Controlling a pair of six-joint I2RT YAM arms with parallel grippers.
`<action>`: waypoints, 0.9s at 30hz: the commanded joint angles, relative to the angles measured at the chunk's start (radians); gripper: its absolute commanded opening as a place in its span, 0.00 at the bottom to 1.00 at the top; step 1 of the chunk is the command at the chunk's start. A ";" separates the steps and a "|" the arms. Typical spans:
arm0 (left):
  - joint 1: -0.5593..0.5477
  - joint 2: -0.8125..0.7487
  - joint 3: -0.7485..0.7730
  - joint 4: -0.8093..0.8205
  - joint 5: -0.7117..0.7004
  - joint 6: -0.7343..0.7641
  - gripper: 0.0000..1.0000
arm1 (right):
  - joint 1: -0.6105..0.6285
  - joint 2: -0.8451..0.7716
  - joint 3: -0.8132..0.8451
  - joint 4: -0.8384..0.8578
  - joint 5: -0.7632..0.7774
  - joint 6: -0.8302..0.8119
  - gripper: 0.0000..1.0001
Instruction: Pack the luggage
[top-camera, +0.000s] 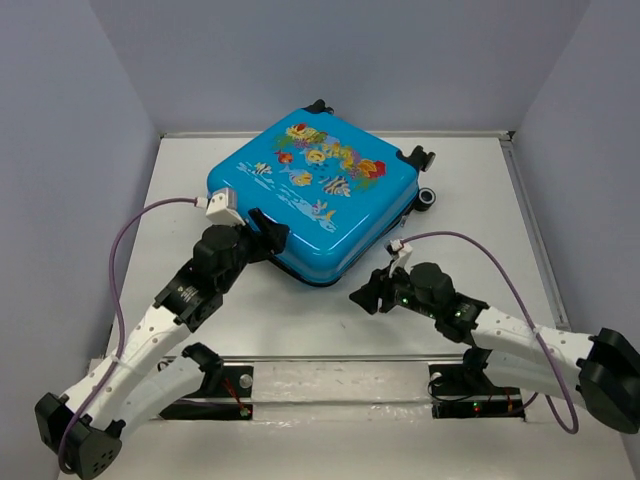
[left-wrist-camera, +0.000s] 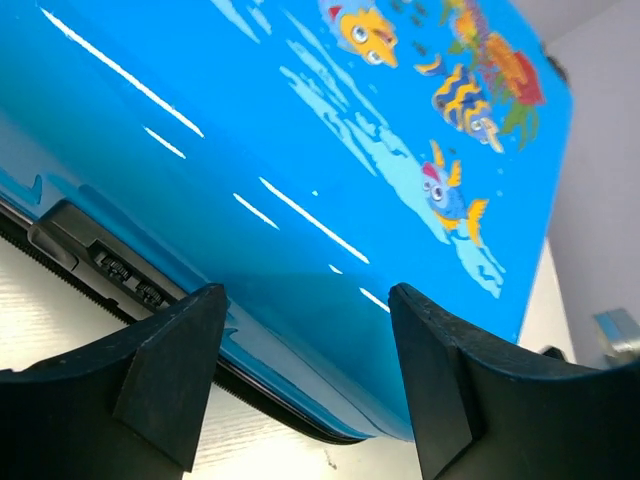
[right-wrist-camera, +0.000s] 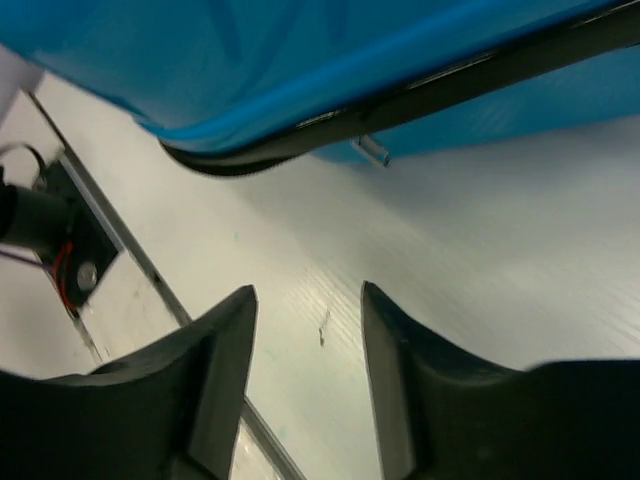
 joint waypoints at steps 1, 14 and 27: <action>0.022 -0.104 -0.058 0.019 0.044 0.018 0.78 | 0.006 0.116 -0.043 0.416 0.061 -0.015 0.60; 0.022 -0.110 -0.259 0.152 0.273 -0.061 0.75 | 0.006 0.466 -0.044 0.901 0.211 -0.141 0.56; 0.022 0.080 -0.250 0.455 0.210 -0.093 0.65 | 0.084 0.552 -0.049 1.058 0.254 -0.095 0.07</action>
